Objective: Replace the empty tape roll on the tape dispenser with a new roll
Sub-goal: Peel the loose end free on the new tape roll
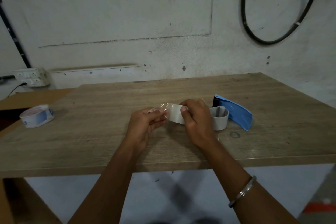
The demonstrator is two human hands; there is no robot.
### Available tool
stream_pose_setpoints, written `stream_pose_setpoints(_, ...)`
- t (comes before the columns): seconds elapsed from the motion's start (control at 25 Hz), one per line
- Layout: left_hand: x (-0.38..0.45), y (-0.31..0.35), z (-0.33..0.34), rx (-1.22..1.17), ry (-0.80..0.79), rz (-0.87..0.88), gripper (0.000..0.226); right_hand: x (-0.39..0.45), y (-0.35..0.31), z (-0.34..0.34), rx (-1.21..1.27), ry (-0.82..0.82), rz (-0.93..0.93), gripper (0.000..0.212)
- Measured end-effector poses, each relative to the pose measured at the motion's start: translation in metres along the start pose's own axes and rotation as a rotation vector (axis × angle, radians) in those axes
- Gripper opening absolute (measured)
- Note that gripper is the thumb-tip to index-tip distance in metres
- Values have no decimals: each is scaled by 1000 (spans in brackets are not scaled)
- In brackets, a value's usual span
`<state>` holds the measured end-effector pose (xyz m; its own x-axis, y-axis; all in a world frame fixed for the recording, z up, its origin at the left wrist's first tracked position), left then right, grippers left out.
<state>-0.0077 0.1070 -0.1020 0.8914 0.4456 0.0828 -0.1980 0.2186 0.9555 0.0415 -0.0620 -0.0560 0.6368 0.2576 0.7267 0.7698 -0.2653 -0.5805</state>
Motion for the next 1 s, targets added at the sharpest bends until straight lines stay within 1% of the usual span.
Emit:
stream_pose_setpoints(0.08,-2,0,4,9,-39,4,11,0,-5,-3,-31,36,-36,16)
stream_pose_setpoints(0.2,-3,-2,7,67,-64,23,13,1,-7,-1,-167,34,-72,25)
stream_pose_setpoints(0.32,-3,2,4,174,-18,91,17,-1,-10,20,-383,-105,-132,31)
stream_pose_setpoints(0.4,-2,4,-2,167,38,107,17,-4,-10,33,-466,-189,-150,36)
stream_pose_setpoints(0.48,0,4,-7,160,83,114,17,-5,-8,36,-515,-206,-164,46)
stream_pose_setpoints(0.56,1,5,-7,176,92,126,16,-4,-8,36,-544,-191,-174,50)
stream_pose_setpoints(0.64,2,5,-7,165,89,125,13,-3,-5,33,-502,-180,-152,46)
stream_pose_setpoints(0.72,3,4,-9,124,92,83,11,-2,-3,31,-419,-184,-122,46)
stream_pose_setpoints(0.92,5,-8,-16,-148,100,-146,12,-3,5,29,-84,-259,-32,51)
stream_pose_setpoints(1.0,5,-9,-15,-240,90,-188,12,-3,7,30,26,-299,-4,50)
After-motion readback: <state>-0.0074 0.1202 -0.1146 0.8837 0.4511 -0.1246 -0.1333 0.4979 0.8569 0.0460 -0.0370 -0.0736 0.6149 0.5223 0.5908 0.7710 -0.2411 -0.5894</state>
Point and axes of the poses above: each hand's wrist, its own x-axis towards the middle knuckle, its own z-axis out of the palm, y = z × x, the point moved 10 cm from there along x, towards the middle knuckle, and after that the axes turned 1 degree about -z, right-handed, at the moved point
